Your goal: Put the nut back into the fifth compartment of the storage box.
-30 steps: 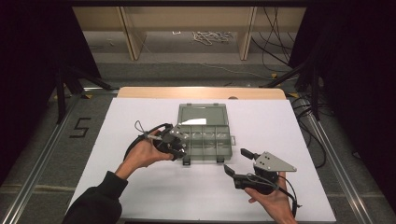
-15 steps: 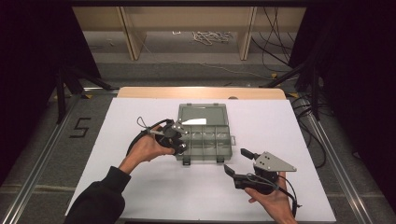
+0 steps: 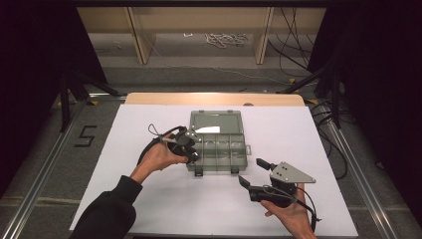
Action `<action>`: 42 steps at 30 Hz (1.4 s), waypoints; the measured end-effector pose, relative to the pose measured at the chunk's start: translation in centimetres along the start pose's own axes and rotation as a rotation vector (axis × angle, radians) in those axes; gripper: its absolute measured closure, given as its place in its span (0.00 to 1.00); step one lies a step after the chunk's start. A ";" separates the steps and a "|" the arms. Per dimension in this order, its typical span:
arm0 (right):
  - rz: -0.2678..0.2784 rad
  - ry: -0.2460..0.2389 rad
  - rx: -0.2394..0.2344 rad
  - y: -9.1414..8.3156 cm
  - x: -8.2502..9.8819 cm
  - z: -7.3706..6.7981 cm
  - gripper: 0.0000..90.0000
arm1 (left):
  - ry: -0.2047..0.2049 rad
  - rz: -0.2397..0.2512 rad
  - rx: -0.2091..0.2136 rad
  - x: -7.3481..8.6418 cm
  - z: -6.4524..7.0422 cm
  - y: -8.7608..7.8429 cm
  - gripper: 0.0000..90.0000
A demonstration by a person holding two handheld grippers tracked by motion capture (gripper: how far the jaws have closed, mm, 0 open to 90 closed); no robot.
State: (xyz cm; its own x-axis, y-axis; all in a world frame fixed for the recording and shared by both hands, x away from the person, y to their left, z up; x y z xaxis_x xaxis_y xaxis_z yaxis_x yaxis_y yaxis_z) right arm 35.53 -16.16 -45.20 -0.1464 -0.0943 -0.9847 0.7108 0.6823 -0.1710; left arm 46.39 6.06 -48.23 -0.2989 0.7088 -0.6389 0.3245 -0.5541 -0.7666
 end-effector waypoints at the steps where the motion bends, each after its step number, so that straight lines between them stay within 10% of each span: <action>1: -0.007 0.000 -0.003 -0.1 0.0 0.0 0.22 | -0.003 -0.003 -0.002 0.0 -0.1 0.1 0.75; 22: -0.004 0.002 -0.005 0.0 0.0 0.0 0.22 | 0.021 -0.043 -0.008 0.4 -0.3 1.4 0.75; 42: 0.029 -0.012 -0.008 0.1 -0.2 0.1 0.22 | -0.068 0.070 -0.041 0.2 0.0 -0.2 0.49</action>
State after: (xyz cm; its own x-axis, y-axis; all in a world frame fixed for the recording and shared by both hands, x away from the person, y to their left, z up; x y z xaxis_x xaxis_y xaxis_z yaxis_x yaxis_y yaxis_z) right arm 35.73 -16.16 -45.07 -0.1175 -0.0832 -0.9896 0.7089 0.6908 -0.1423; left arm 46.26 6.33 -48.18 -0.3343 0.6367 -0.6949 0.3824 -0.5823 -0.7174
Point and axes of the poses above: each handheld gripper's, and its own axes: y roughly forward along the jaws, x roughly out of its underside, z roughly to its right, the point moved 7 cm from there along y, roughly forward along the jaws, and after that the axes turned 9 degrees about z, right-handed, at the moved point
